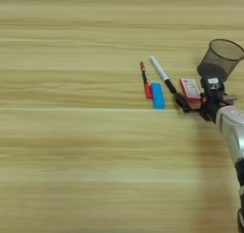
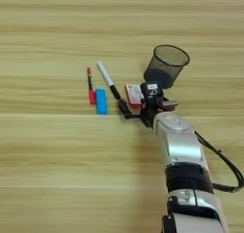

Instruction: Move the objects on the table

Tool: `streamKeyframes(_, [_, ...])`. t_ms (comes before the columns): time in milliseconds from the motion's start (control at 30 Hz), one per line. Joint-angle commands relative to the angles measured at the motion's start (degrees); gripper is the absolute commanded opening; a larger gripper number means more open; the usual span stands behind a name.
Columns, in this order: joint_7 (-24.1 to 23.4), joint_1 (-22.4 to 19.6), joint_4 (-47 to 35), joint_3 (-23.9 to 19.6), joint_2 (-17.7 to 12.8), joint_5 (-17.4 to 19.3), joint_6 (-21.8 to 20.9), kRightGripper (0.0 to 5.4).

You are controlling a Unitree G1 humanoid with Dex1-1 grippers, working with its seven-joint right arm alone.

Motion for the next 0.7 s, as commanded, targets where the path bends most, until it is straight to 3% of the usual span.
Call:
streamKeyframes(33, [0.65, -3.82, 1.56, -0.91, -2.53, 0.50, -0.96, 5.39])
streamKeyframes(367, [4.81, -6.09, 5.84, -1.74, -3.20, 3.20, 2.09, 5.39])
streamKeyframes(700, [5.89, -6.97, 7.66, -1.30, -3.58, 3.26, 2.91, 4.18])
